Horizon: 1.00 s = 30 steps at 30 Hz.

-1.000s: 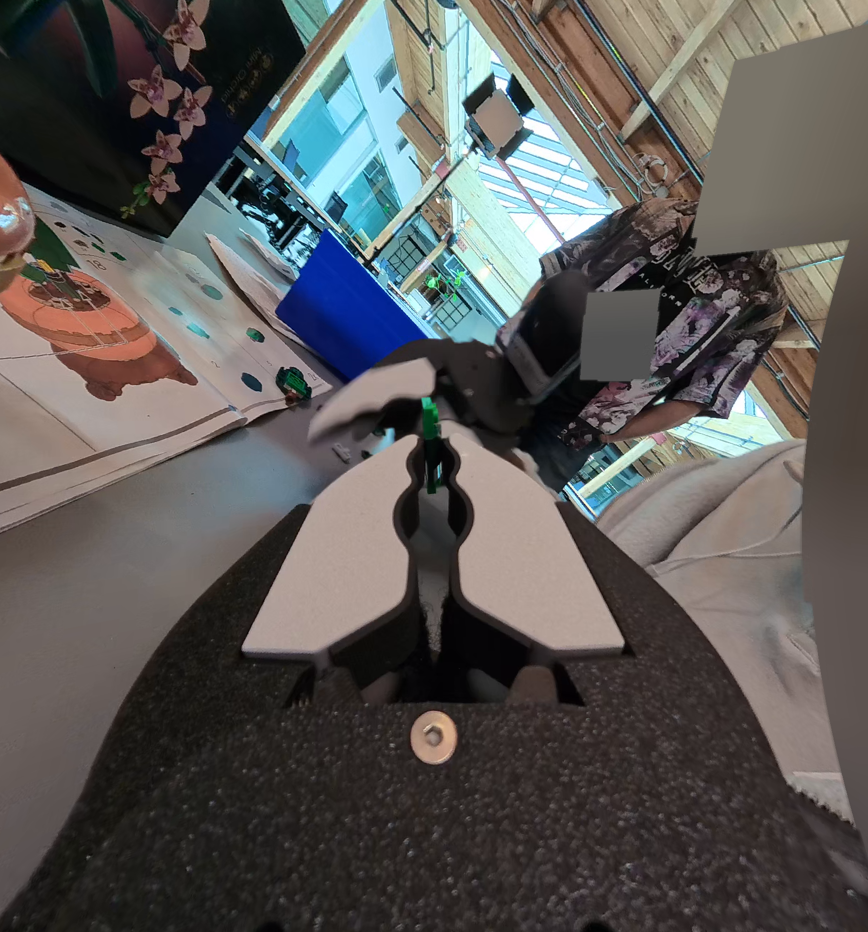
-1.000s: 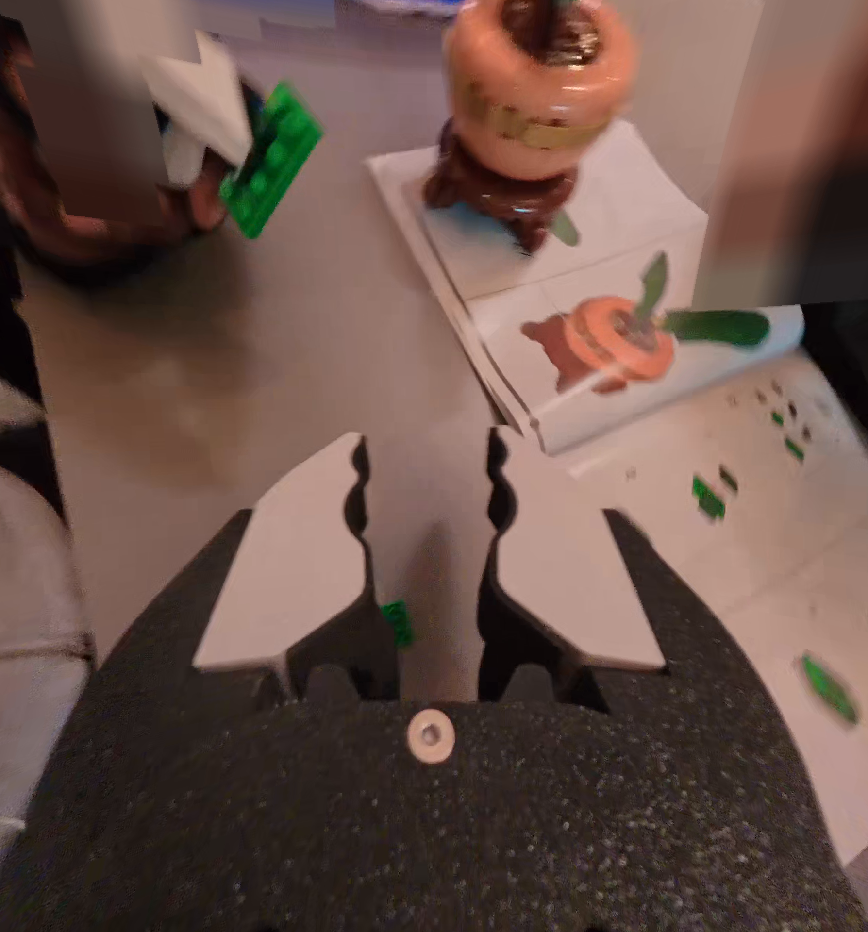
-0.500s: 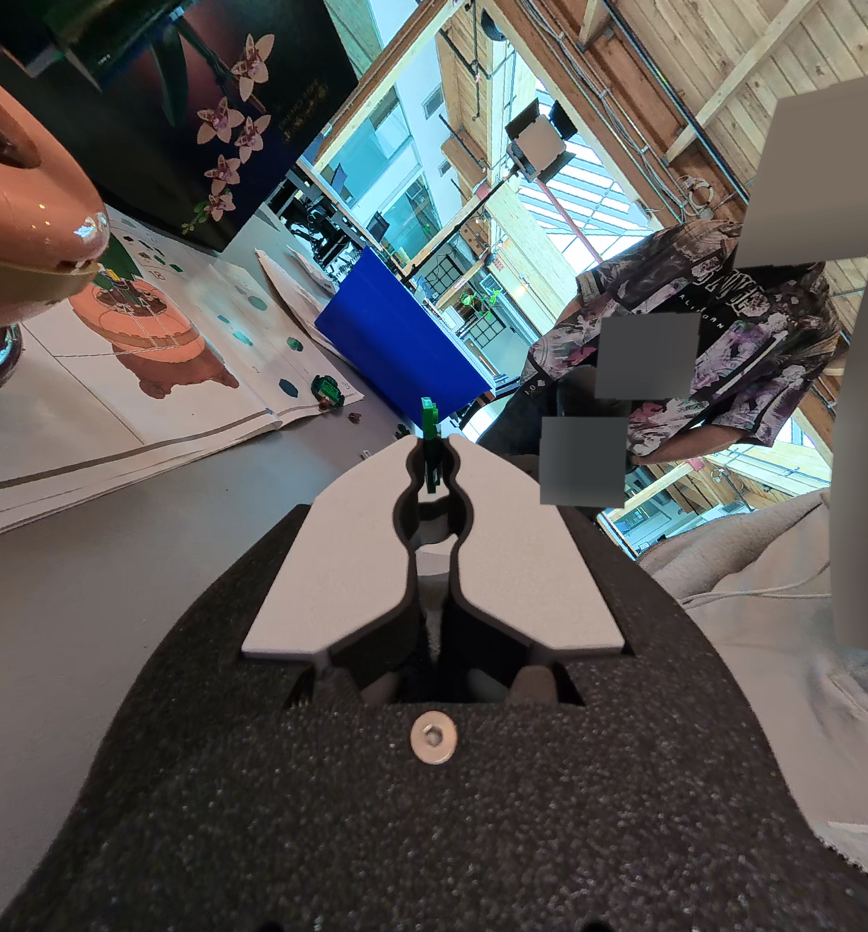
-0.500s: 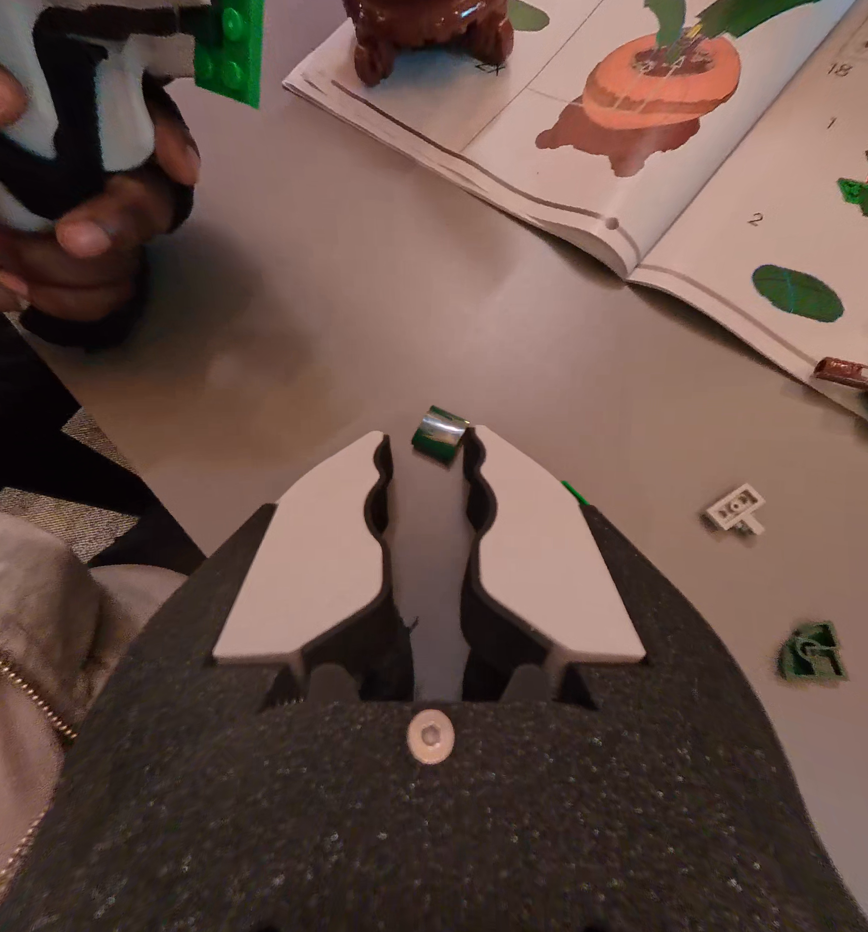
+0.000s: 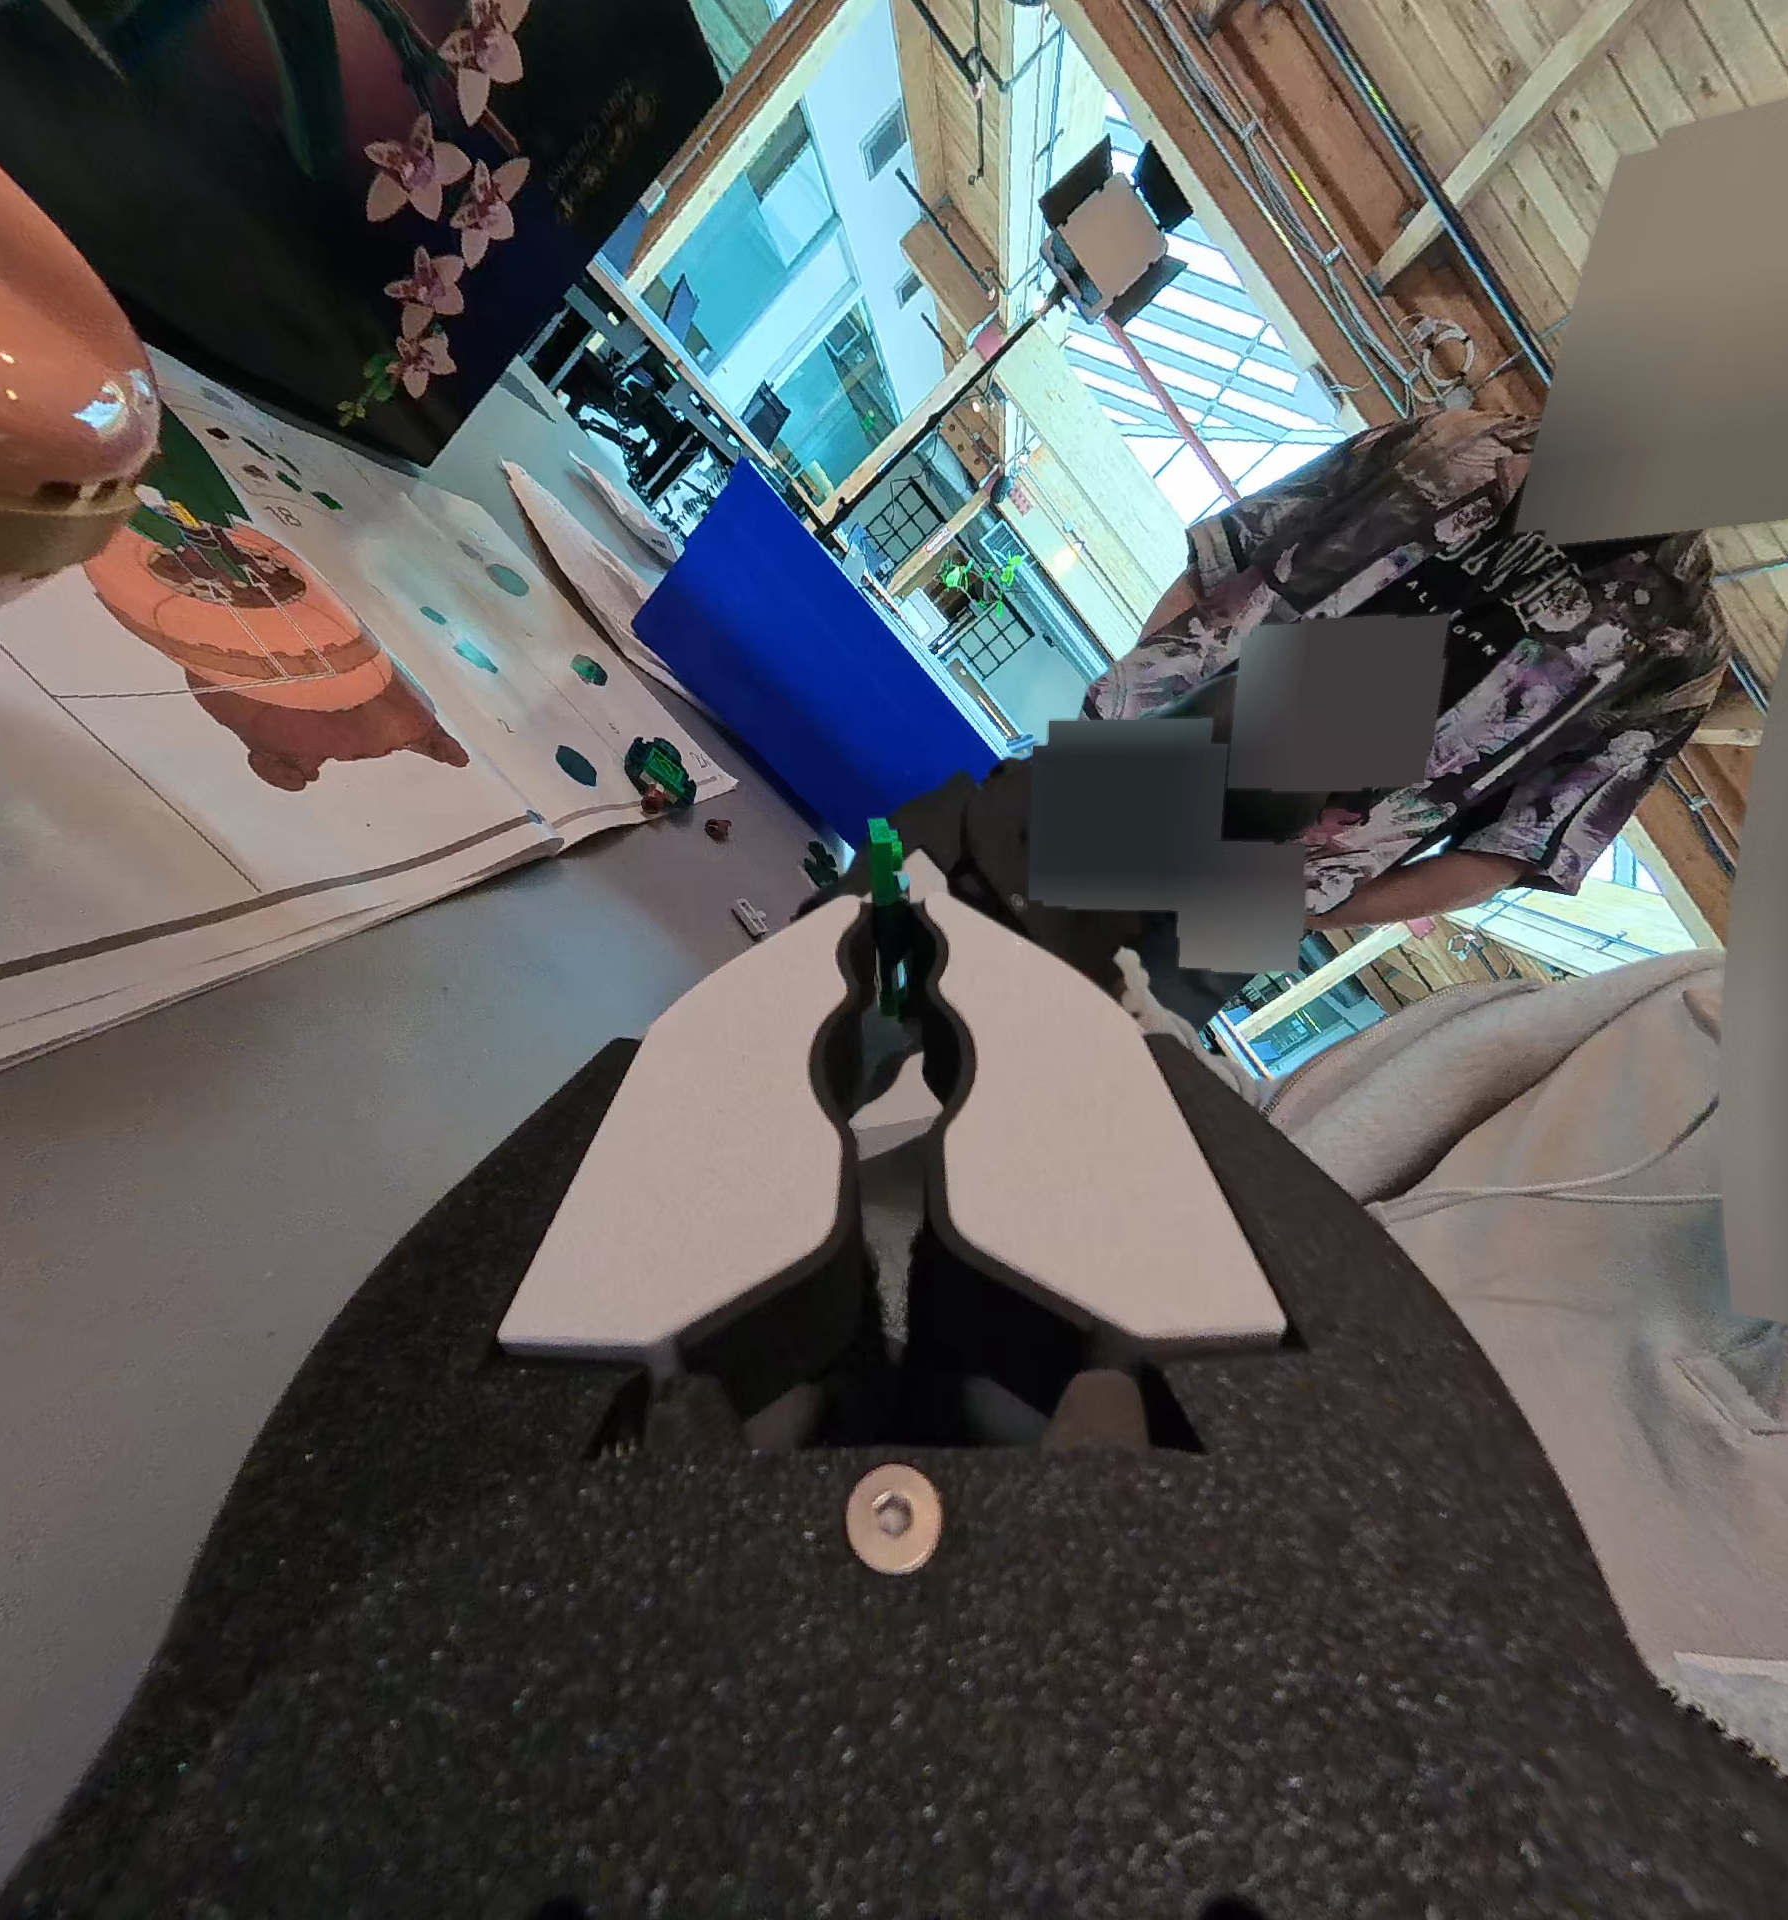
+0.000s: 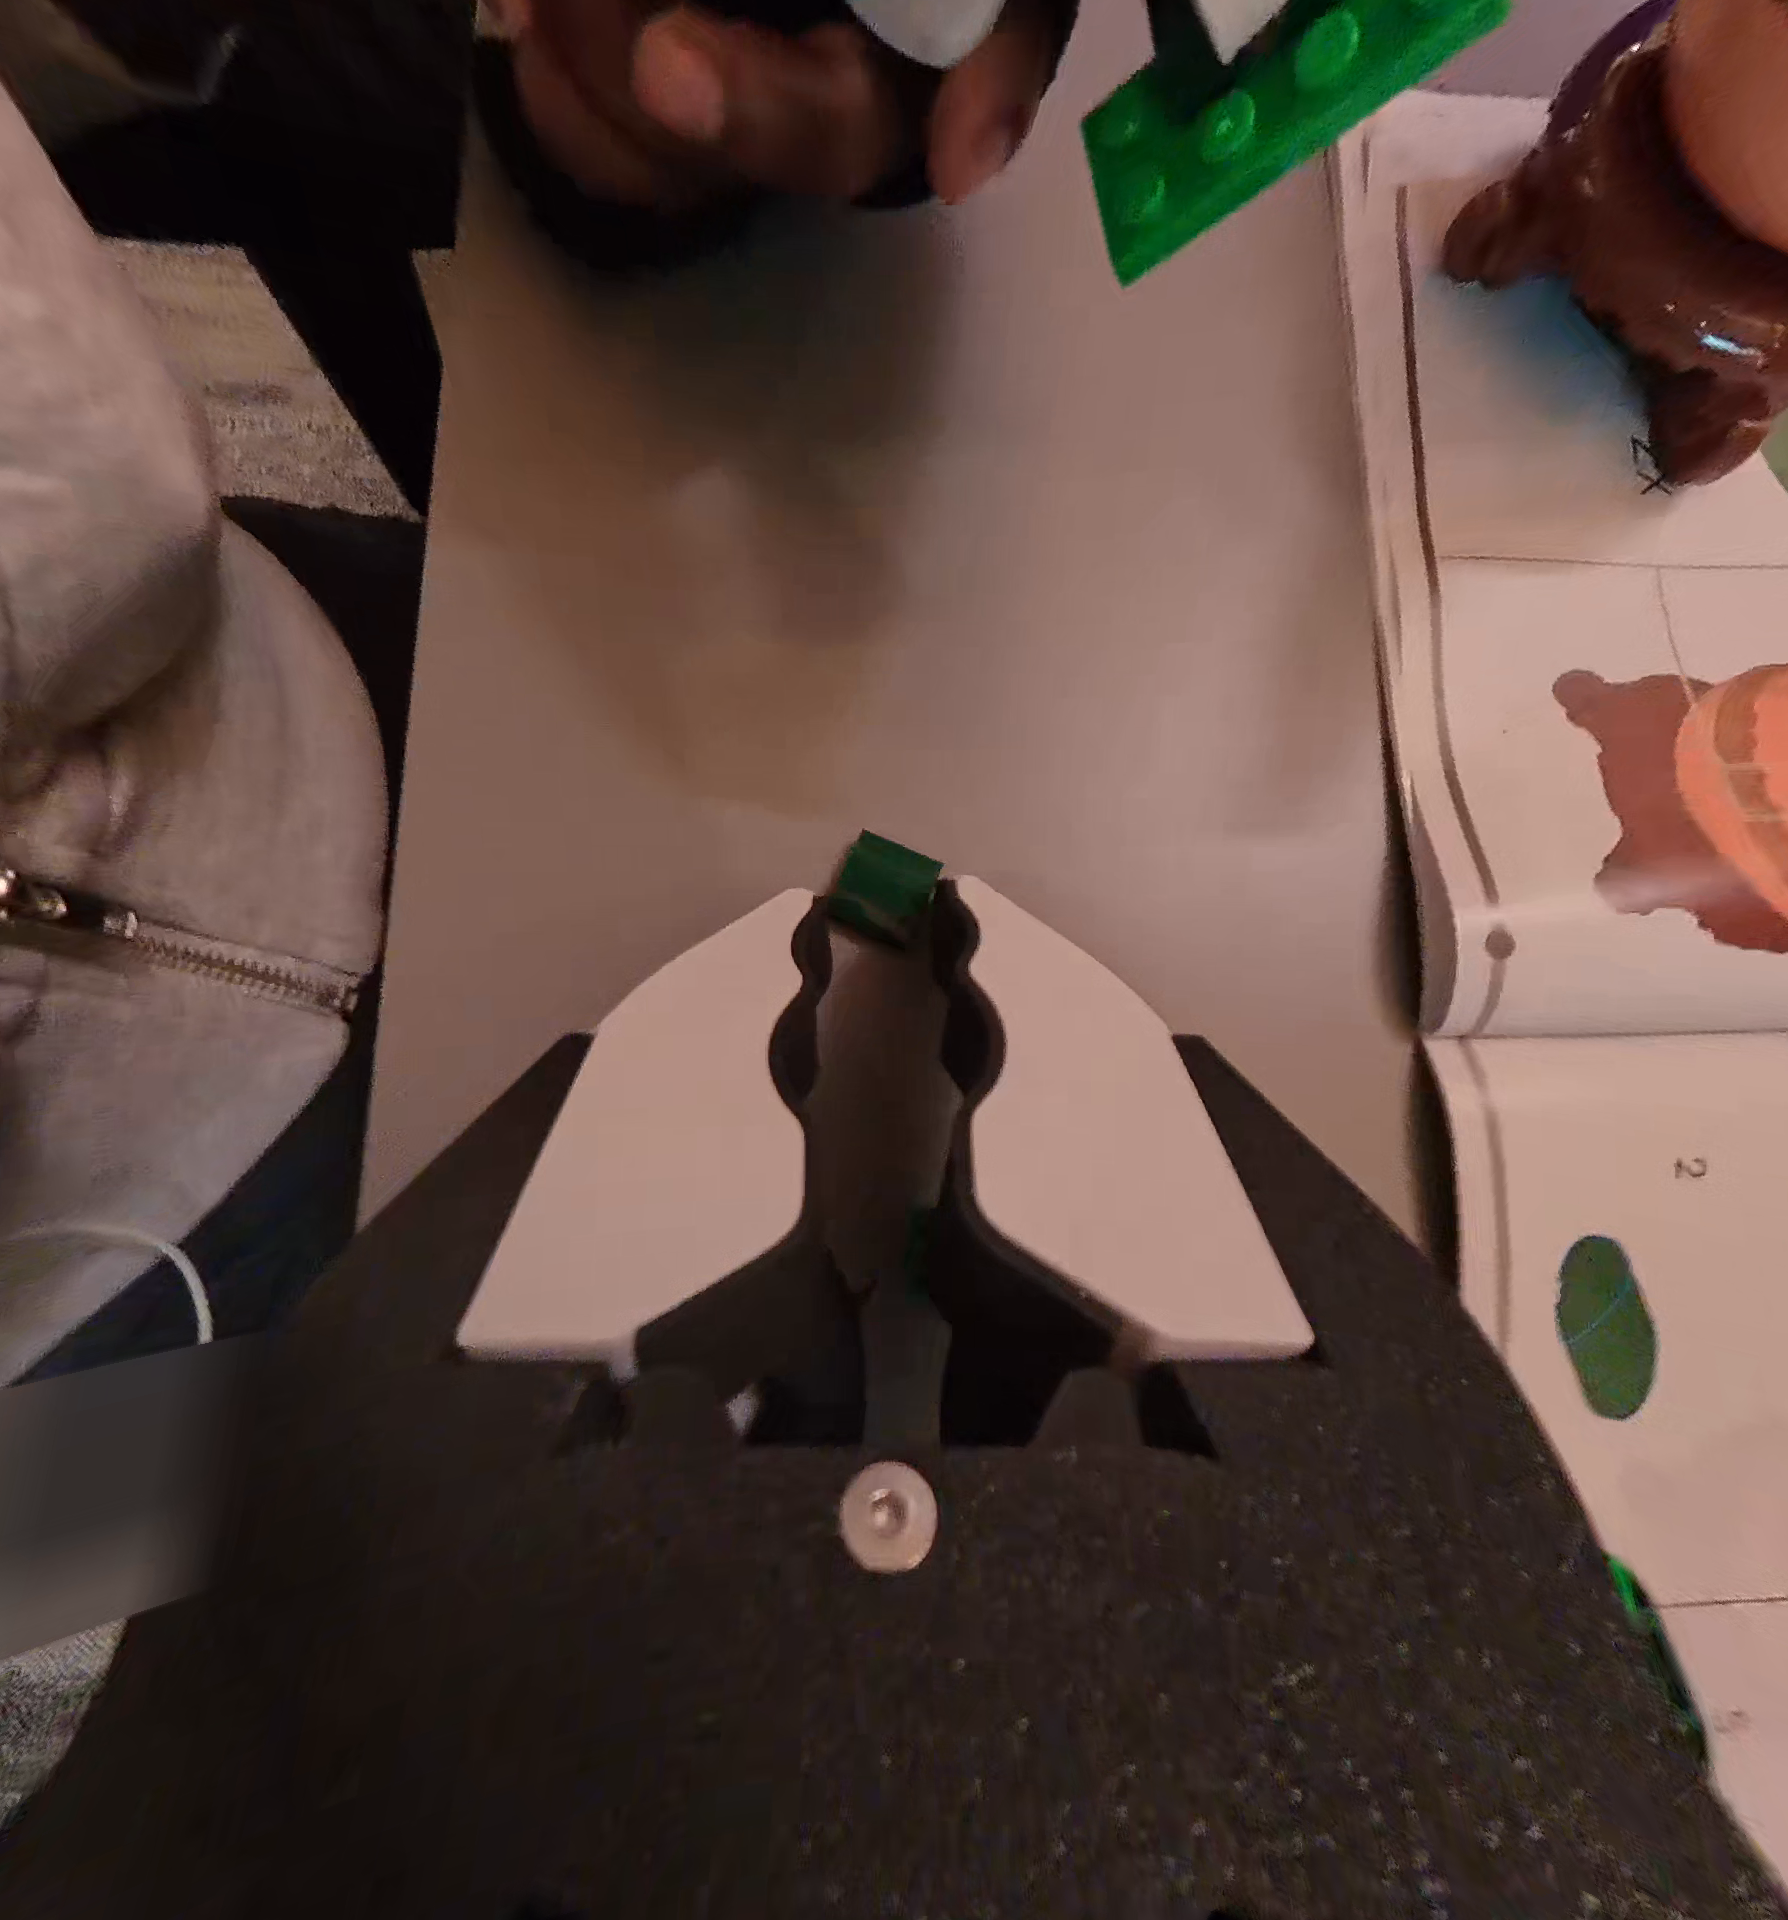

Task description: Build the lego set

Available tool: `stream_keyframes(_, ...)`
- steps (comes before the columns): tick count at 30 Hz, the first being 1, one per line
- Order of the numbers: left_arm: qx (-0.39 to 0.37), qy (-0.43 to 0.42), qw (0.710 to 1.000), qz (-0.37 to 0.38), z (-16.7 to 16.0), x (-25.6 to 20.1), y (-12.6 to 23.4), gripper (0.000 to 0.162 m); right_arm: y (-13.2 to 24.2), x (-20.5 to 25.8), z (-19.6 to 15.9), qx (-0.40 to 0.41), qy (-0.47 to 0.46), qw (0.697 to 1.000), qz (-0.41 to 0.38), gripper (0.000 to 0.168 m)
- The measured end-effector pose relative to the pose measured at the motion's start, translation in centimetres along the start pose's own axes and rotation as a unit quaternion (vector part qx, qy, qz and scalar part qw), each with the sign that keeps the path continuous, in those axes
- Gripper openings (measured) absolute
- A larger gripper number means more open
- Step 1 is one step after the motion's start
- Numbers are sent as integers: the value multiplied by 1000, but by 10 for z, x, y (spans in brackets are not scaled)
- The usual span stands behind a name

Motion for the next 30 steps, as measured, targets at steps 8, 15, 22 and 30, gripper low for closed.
stream_keyframes(8,4,10,1000,4,0,2,-1,5,6,2,-4,-55,-95,993,-42,31)
stream_keyframes(15,11,24,1000,10,-3,3,-4,5,-2,1,-4,-45,-101,993,-39,17)
stream_keyframes(22,16,86,996,-17,-7,3,-10,5,9,-6,1,-45,-10,997,-60,16)
stream_keyframes(30,18,188,980,-62,-16,2,-15,5,52,-11,51,-147,99,977,-117,15)
Point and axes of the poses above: each gripper's, where its closed fingertips meet, y back along the fingers, z out of its top, x = y × z across the jaws, the point moved 6 cm from there along y, back along the fingers
